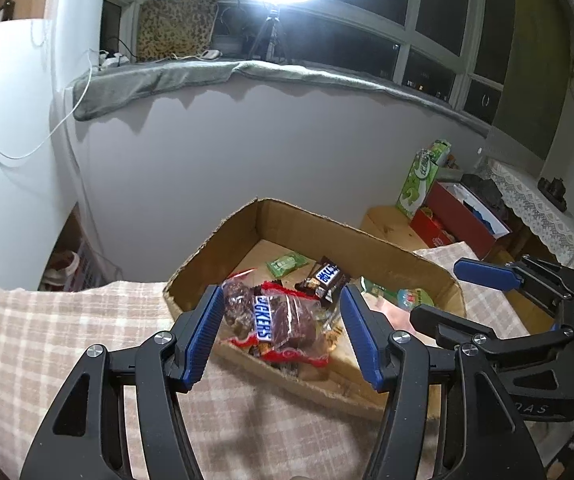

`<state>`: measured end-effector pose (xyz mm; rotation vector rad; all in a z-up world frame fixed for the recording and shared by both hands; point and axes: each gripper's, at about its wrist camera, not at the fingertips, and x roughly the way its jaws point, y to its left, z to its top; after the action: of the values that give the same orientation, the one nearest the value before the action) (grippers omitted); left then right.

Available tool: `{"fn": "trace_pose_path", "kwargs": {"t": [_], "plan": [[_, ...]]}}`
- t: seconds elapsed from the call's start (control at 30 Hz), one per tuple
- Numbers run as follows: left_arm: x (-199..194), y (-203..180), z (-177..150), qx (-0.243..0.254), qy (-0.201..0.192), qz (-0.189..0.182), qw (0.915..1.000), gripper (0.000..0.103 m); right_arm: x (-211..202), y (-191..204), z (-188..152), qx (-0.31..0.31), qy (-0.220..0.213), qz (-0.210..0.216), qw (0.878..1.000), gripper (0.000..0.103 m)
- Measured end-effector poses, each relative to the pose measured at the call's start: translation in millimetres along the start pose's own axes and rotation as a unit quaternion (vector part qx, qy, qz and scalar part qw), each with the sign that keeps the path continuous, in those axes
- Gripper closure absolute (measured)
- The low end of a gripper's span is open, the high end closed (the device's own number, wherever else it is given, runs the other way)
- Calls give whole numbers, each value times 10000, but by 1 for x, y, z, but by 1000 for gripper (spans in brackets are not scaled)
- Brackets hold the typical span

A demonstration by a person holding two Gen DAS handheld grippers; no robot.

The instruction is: Organize snacks

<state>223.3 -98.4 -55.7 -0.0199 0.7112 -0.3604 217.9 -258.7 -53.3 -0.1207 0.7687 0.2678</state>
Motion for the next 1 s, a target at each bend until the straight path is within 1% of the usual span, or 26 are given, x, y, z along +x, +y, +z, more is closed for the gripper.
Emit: {"fn": "trace_pose_path", "kwargs": {"t": [0.33, 0.53, 0.57, 0.6, 0.63, 0.67, 0.73, 0.87, 0.93, 1.0], "plan": [[-37, 6, -22, -69, -83, 158, 9998, 43, -23, 23, -16, -103, -25, 61, 9999, 31], [-73, 8, -43, -189, -333, 330, 9987, 43, -48, 37, -32, -69, -173, 124, 9997, 30], [-80, 8, -47, -189, -389, 370, 9984, 42, -52, 40, -34, -73, -211, 102, 9997, 25], [-86, 7, -50, -214, -446, 390, 9980, 39, -57, 44, -37, -74, -264, 47, 9996, 20], [-92, 7, -55, -248, -496, 398, 9977, 35, -62, 46, -40, -77, -331, 13, 9994, 18], [-97, 5, -58, -233, -523, 412, 9975, 34, -68, 48, -44, -78, -413, -10, 9991, 15], [-105, 2, -65, -185, -583, 562, 9965, 33, -77, 52, -48, -53, -513, -49, 9987, 15], [-117, 0, -77, -173, -640, 734, 9951, 33, -93, 58, -56, 38, -637, -112, 9979, 15], [-123, -1, -83, -192, -676, 863, 9938, 33, -100, 59, -61, 113, -680, -214, 9974, 11], [-129, -2, -87, -218, -709, 899, 9932, 33, -107, 59, -66, 204, -762, -312, 9964, 3]]}}
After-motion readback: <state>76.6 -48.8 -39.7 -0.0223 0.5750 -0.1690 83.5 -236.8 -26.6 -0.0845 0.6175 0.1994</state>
